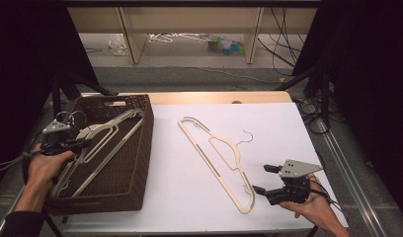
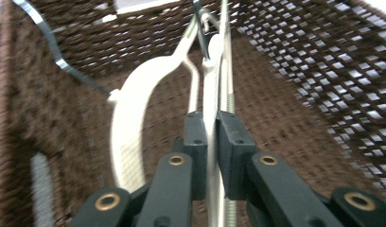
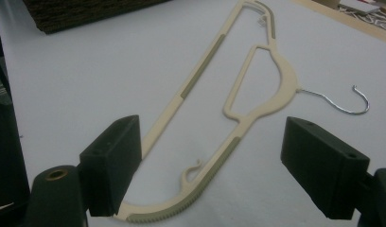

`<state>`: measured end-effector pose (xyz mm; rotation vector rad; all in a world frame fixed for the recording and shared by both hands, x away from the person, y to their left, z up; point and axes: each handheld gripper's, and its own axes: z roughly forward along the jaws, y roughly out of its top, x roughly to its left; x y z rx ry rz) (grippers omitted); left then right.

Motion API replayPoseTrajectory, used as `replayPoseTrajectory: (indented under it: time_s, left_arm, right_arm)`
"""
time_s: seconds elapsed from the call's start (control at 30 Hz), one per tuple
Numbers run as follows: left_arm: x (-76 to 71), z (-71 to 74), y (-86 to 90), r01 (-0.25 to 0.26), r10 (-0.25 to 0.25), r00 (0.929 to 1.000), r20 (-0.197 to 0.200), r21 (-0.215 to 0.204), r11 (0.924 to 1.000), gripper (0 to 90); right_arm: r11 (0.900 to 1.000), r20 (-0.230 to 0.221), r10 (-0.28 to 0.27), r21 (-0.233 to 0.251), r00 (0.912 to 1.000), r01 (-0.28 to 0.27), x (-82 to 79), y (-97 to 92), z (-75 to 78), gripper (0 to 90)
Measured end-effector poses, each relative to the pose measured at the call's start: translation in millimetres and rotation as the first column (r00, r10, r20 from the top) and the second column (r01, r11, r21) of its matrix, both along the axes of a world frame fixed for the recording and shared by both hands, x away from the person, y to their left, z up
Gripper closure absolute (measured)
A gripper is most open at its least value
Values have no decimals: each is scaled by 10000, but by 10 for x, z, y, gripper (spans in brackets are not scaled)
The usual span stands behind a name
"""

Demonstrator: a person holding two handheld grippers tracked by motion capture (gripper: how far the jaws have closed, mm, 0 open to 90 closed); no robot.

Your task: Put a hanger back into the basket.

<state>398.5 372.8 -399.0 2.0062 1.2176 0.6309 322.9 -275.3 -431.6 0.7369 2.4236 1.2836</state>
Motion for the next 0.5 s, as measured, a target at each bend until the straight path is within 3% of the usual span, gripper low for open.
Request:
replayPoseTrajectory:
  time_s: [0.03, 0.07, 0.1, 0.13, 0.17, 0.23, 0.3, 0.37, 0.43, 0.5]
  left_arm:
    - [-23, -4, -12, -444, 443, 9990, -87, -131, 9989, 817]
    - [-15, -15, -12, -575, 576, 9983, 38, -357, 9977, 812]
    - [-34, -13, -22, -1052, 1055, 9944, 29, -518, 9931, 807]
    - [-41, 9, 11, -1000, 1001, 9949, 70, -134, 9949, 800]
    - [-57, 21, 7, -1264, 1266, 9917, 235, -90, 9919, 788]
    - [-68, 35, 7, -1322, 1322, 9907, 331, -18, 9912, 749]
    - [-106, 62, -16, -1701, 1721, 9839, 475, -425, 9845, 713]
    - [-120, 79, -15, -1788, 1804, 9820, 551, -340, 9833, 685]
    - [-163, 124, -65, -1902, 1940, 9778, 789, -538, 9803, 622]
    - [-203, 169, -133, -1713, 1770, 9796, 954, -653, 9831, 603]
  right_arm:
    - [10000, -14, 4, 4, 10000, -4, -5, 2, 0, 221]
    - [10000, -5, 20, -12, 10000, -20, -8, 1, 0, 222]
    - [10000, -17, 22, -18, 10000, -22, -7, 1, -2, 222]
    - [10000, 5, 10, -6, 10000, -10, -1, 2, -2, 222]
    - [10000, -10, 6, -13, 10000, -6, 0, 3, -2, 222]
    - [10000, 5, 23, -27, 10000, -23, -7, 3, -3, 223]
    - [10000, 1, 12, -5, 10000, -12, -2, 2, -4, 222]
    - [10000, -17, -1, -5, 10000, 1, 1, 2, -2, 223]
    - [10000, -40, 37, -23, 10000, -37, -7, 5, -7, 223]
    - [10000, -13, 13, -21, 10000, -13, 1, 6, -7, 222]
